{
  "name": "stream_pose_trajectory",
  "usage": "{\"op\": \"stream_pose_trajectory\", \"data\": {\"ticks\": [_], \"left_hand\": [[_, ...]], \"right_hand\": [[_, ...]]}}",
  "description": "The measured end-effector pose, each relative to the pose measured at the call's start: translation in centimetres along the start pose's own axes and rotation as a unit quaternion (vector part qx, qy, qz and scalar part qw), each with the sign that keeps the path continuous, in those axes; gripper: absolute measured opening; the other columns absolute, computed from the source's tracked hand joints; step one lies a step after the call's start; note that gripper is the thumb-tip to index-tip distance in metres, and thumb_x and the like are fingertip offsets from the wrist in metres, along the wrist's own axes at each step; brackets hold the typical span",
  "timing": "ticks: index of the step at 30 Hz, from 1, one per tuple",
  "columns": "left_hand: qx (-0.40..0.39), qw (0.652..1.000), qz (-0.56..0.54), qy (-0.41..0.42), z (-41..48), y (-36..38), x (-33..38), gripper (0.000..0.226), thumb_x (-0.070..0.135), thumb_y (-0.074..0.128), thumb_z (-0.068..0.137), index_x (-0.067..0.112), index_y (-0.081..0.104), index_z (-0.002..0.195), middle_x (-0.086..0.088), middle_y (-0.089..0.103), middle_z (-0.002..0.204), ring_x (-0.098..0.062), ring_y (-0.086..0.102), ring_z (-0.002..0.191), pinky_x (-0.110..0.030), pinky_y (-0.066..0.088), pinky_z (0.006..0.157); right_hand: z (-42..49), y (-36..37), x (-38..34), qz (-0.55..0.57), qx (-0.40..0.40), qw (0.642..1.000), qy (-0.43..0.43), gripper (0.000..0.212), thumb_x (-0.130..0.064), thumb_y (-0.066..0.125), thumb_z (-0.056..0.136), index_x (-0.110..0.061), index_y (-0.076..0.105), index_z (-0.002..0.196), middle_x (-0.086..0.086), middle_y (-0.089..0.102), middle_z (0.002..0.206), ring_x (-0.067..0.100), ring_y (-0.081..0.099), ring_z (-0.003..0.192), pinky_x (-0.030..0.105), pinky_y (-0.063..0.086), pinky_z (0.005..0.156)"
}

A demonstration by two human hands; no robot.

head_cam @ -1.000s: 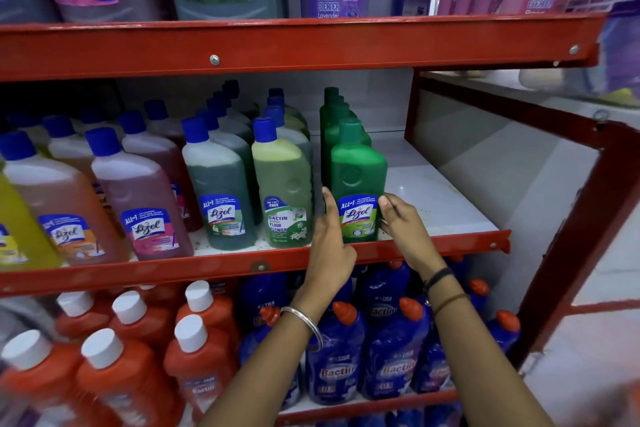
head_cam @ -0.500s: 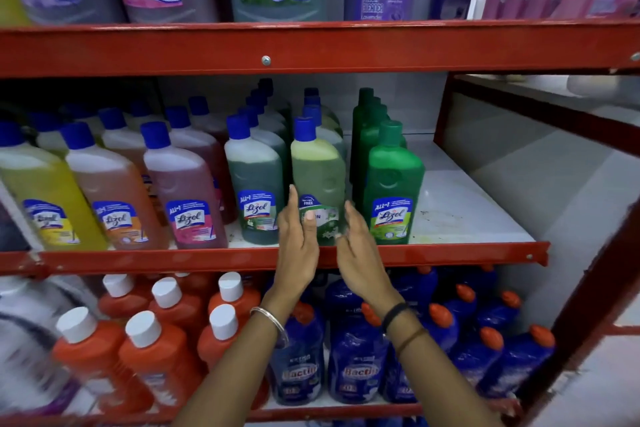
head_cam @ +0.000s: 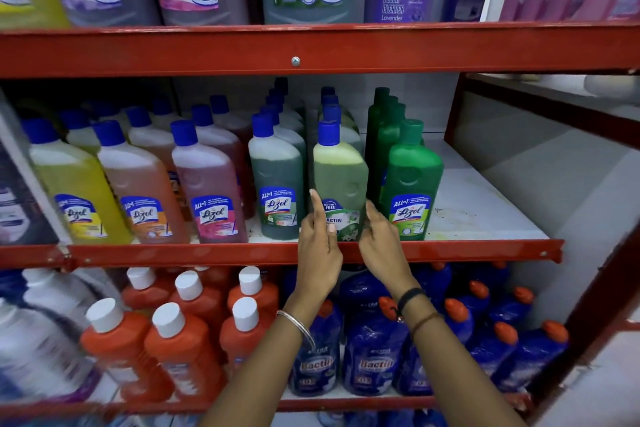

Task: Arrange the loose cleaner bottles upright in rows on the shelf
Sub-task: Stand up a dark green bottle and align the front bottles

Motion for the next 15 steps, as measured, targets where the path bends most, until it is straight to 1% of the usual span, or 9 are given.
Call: {"op": "stream_pose_trajectory", "data": {"ticks": [2, 6, 8, 9, 11, 12, 13, 14, 15], "left_hand": [[-0.002, 1.0, -0.007, -0.002, -0.1, -0.1, 0.2, 0.065, 0.018, 0.031, 0.098, 0.036, -0.019, 0.137, -0.012, 0.043, 0.129, -0.022, 0.046, 0.111, -0.029, 0.036, 0.094], [-0.02, 1.0, -0.011, -0.02, 0.0, 0.0, 0.2, 0.065, 0.019, 0.031, 0.098, 0.033, -0.017, 0.139, -0.012, 0.041, 0.134, -0.019, 0.041, 0.118, -0.025, 0.031, 0.094], [-0.034, 0.999, -0.017, -0.023, -0.2, -0.2, 0.0, 0.062, 0.021, 0.03, 0.099, 0.031, -0.015, 0.14, -0.012, 0.039, 0.137, -0.018, 0.039, 0.121, -0.025, 0.029, 0.095], [-0.044, 0.999, -0.017, -0.02, -0.4, -0.4, -0.1, 0.062, 0.022, 0.031, 0.098, 0.03, -0.013, 0.141, -0.012, 0.039, 0.138, -0.02, 0.039, 0.123, -0.026, 0.03, 0.097], [-0.051, 0.998, -0.017, -0.016, -1.0, -1.3, -0.4, 0.062, 0.02, 0.036, 0.097, 0.027, -0.003, 0.144, -0.011, 0.038, 0.142, -0.022, 0.038, 0.129, -0.03, 0.031, 0.104], [-0.036, 0.999, -0.019, -0.018, -1.4, -2.2, -0.7, 0.061, 0.019, 0.039, 0.096, 0.025, 0.005, 0.146, -0.009, 0.035, 0.145, -0.02, 0.036, 0.132, -0.03, 0.03, 0.108], [-0.007, 1.0, -0.019, -0.02, -1.7, -3.5, -1.1, 0.06, 0.016, 0.042, 0.095, 0.022, 0.012, 0.147, -0.008, 0.031, 0.148, -0.019, 0.033, 0.134, -0.027, 0.027, 0.11], [0.026, 0.999, -0.019, -0.019, -1.8, -4.9, -1.4, 0.06, 0.012, 0.044, 0.093, 0.019, 0.017, 0.146, -0.008, 0.027, 0.15, -0.018, 0.029, 0.137, -0.024, 0.024, 0.111], [0.051, 0.998, -0.019, -0.018, -1.7, -6.2, -1.7, 0.062, 0.006, 0.045, 0.09, 0.016, 0.019, 0.146, -0.009, 0.024, 0.151, -0.018, 0.026, 0.139, -0.024, 0.022, 0.112]], "right_hand": [[-0.4, -0.1, 0.1, -0.006, 0.011, 1.0, -0.001, 0.06, -0.002, 0.033, 0.082, -0.007, 0.033, 0.142, 0.015, 0.051, 0.138, 0.027, 0.053, 0.119, 0.034, 0.043, 0.104], [-0.5, -0.1, 0.1, -0.006, 0.013, 1.0, 0.005, 0.06, 0.0, 0.035, 0.083, -0.008, 0.032, 0.143, 0.016, 0.05, 0.138, 0.028, 0.052, 0.118, 0.037, 0.043, 0.104], [-0.5, 0.3, 0.3, 0.016, 0.013, 1.0, 0.019, 0.058, -0.005, 0.04, 0.083, -0.01, 0.035, 0.141, 0.015, 0.052, 0.134, 0.027, 0.054, 0.114, 0.041, 0.045, 0.102], [-0.7, 0.2, 0.3, 0.033, 0.031, 0.998, 0.035, 0.053, -0.009, 0.044, 0.084, -0.01, 0.041, 0.137, 0.013, 0.053, 0.13, 0.026, 0.055, 0.113, 0.041, 0.045, 0.101], [-2.1, -0.3, 0.0, 0.049, 0.121, 0.99, 0.048, 0.036, -0.014, 0.054, 0.085, -0.008, 0.052, 0.121, 0.01, 0.051, 0.122, 0.024, 0.054, 0.11, 0.035, 0.044, 0.099], [-3.2, -0.6, -0.7, 0.054, 0.175, 0.983, 0.029, 0.028, -0.014, 0.055, 0.086, -0.009, 0.054, 0.113, 0.007, 0.05, 0.117, 0.022, 0.053, 0.108, 0.033, 0.043, 0.096], [-4.4, -0.5, -1.8, 0.064, 0.21, 0.975, -0.004, 0.023, -0.011, 0.055, 0.086, -0.01, 0.054, 0.109, 0.004, 0.05, 0.114, 0.019, 0.052, 0.107, 0.033, 0.043, 0.095], [-5.1, 0.2, -3.0, 0.079, 0.215, 0.973, -0.037, 0.023, -0.009, 0.052, 0.087, -0.01, 0.054, 0.109, 0.002, 0.05, 0.113, 0.016, 0.051, 0.107, 0.032, 0.043, 0.096], [-5.4, 1.4, -4.1, 0.095, 0.189, 0.975, -0.066, 0.027, -0.006, 0.048, 0.086, -0.01, 0.054, 0.113, 0.0, 0.05, 0.115, 0.014, 0.05, 0.11, 0.032, 0.043, 0.099]]}}
Point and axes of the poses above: each hand's wrist, its own z-axis towards the middle knuckle, its own y-axis out of the palm, x = y × z, the point moved 8 cm from there along z, towards the middle knuckle
